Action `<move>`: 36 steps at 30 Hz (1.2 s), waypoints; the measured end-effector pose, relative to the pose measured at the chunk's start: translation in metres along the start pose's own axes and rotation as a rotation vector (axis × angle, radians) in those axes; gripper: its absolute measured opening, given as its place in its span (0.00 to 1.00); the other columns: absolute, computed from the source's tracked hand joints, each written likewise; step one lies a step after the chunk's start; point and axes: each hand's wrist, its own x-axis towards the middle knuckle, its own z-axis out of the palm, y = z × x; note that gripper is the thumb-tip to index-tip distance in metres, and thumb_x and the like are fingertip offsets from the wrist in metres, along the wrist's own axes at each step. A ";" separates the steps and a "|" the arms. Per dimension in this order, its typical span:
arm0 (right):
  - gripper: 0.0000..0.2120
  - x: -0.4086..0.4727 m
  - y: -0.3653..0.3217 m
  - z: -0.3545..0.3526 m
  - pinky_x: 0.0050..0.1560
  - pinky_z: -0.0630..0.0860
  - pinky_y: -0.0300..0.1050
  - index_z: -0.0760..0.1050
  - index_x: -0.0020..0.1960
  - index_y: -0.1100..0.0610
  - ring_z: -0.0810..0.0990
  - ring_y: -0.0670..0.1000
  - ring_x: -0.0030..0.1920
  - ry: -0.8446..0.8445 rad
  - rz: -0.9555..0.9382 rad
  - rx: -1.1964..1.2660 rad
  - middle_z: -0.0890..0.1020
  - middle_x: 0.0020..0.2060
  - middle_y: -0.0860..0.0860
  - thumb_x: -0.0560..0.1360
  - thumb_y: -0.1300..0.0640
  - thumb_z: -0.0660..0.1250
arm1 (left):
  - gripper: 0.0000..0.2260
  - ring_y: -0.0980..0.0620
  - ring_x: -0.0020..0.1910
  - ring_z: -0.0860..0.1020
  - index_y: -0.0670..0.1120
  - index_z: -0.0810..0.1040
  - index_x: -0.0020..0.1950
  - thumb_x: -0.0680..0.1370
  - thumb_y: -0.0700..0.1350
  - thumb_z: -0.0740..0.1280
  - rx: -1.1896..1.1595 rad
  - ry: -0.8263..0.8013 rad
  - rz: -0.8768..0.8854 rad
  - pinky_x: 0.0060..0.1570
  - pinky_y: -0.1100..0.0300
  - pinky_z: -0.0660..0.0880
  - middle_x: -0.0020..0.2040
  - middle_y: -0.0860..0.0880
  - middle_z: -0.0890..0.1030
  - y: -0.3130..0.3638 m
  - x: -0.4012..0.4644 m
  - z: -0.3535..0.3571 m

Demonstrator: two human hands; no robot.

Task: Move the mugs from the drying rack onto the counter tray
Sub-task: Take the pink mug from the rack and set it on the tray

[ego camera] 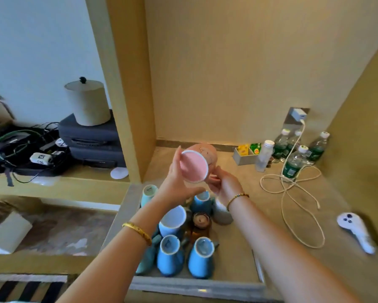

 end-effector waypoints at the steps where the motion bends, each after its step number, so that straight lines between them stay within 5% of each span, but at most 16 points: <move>1: 0.14 0.001 -0.003 -0.015 0.16 0.65 0.31 0.69 0.38 0.58 0.69 0.42 0.15 -0.006 0.060 0.052 0.70 0.15 0.47 0.81 0.57 0.55 | 0.53 0.51 0.71 0.61 0.53 0.43 0.75 0.64 0.44 0.78 0.071 -0.019 0.054 0.65 0.62 0.61 0.74 0.46 0.57 0.002 0.001 0.010; 6: 0.18 -0.002 -0.013 -0.075 0.15 0.59 0.29 0.62 0.31 0.57 0.63 0.42 0.14 0.040 0.270 0.097 0.63 0.14 0.47 0.80 0.65 0.53 | 0.51 0.39 0.71 0.62 0.50 0.49 0.75 0.62 0.49 0.79 0.464 -0.084 0.392 0.66 0.49 0.64 0.74 0.42 0.59 0.023 0.011 0.043; 10: 0.19 -0.005 -0.023 -0.111 0.12 0.61 0.30 0.69 0.31 0.60 0.67 0.42 0.13 0.052 0.405 -0.072 0.68 0.17 0.49 0.80 0.61 0.53 | 0.50 0.38 0.68 0.66 0.45 0.49 0.76 0.65 0.53 0.77 0.612 -0.214 0.503 0.61 0.44 0.72 0.73 0.42 0.61 0.040 0.017 0.067; 18: 0.20 -0.009 -0.016 -0.147 0.16 0.57 0.30 0.68 0.28 0.55 0.63 0.43 0.19 0.028 0.441 -0.480 0.68 0.25 0.49 0.77 0.49 0.61 | 0.48 0.43 0.68 0.63 0.58 0.43 0.75 0.66 0.61 0.72 0.652 -0.336 0.222 0.62 0.49 0.71 0.70 0.47 0.59 0.035 0.015 0.112; 24: 0.15 -0.006 0.009 -0.161 0.13 0.58 0.31 0.65 0.31 0.57 0.60 0.45 0.15 0.065 0.533 -0.419 0.63 0.21 0.50 0.75 0.64 0.50 | 0.42 0.42 0.64 0.68 0.58 0.50 0.71 0.65 0.64 0.70 0.711 -0.395 0.091 0.56 0.50 0.74 0.68 0.46 0.61 0.018 0.003 0.126; 30: 0.19 0.002 0.032 -0.167 0.17 0.67 0.32 0.74 0.32 0.58 0.63 0.45 0.20 0.096 0.574 -0.385 0.70 0.18 0.49 0.76 0.67 0.50 | 0.38 0.40 0.62 0.68 0.55 0.55 0.69 0.66 0.63 0.69 0.745 -0.453 0.018 0.56 0.49 0.74 0.66 0.42 0.61 -0.003 -0.008 0.136; 36: 0.18 0.020 0.052 -0.171 0.20 0.73 0.36 0.73 0.37 0.61 0.67 0.46 0.22 0.163 0.624 -0.420 0.74 0.17 0.50 0.79 0.63 0.49 | 0.38 0.41 0.62 0.68 0.55 0.52 0.69 0.66 0.65 0.67 0.807 -0.412 -0.073 0.53 0.51 0.73 0.66 0.42 0.62 -0.026 -0.024 0.152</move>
